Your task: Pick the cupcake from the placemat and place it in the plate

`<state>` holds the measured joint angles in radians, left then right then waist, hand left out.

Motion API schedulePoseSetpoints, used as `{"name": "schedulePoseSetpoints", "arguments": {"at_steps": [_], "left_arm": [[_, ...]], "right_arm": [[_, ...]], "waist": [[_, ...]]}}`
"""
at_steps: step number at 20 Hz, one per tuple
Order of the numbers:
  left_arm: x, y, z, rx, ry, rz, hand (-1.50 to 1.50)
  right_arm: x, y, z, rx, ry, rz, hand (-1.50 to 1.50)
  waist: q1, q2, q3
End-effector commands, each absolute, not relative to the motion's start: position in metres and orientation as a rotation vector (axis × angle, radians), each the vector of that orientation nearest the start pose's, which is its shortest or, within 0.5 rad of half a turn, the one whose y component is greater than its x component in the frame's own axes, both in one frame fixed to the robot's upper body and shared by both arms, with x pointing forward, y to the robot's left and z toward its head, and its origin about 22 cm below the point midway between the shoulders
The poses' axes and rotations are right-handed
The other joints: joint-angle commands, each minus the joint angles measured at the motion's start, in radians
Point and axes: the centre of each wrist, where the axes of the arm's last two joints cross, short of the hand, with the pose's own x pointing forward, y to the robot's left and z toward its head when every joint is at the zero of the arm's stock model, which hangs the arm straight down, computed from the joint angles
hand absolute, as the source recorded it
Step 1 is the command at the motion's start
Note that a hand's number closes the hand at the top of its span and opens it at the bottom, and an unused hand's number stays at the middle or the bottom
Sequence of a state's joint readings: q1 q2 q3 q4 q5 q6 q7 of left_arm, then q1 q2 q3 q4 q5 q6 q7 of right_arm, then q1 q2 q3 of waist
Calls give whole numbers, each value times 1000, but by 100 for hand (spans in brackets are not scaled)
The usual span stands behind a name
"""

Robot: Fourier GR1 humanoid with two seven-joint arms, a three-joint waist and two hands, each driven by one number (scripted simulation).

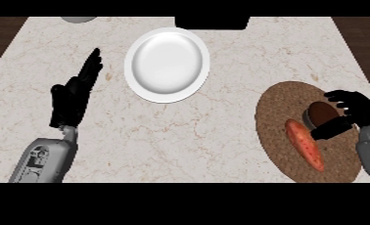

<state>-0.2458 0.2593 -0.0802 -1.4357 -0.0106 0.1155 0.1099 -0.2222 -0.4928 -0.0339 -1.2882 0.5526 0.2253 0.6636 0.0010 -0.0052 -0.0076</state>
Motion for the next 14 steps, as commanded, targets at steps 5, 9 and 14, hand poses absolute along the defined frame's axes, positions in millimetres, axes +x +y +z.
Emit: {"name": "schedulePoseSetpoints", "arguments": {"at_steps": [5,9,14], "left_arm": [[312,248,42,205,-1553,-219,0],[307,251,40,226,-1584,-225,0],[314,241,49,189,-1568,-255,0]], "right_arm": [[292,-364,46,-939,-681,622,150],[302,-320,37,-938,-778,769,150],[334,-265,56,-912,-911,1071,150]], "waist": [[-3,5,8],[3,7,8],[23,10,8]]}}
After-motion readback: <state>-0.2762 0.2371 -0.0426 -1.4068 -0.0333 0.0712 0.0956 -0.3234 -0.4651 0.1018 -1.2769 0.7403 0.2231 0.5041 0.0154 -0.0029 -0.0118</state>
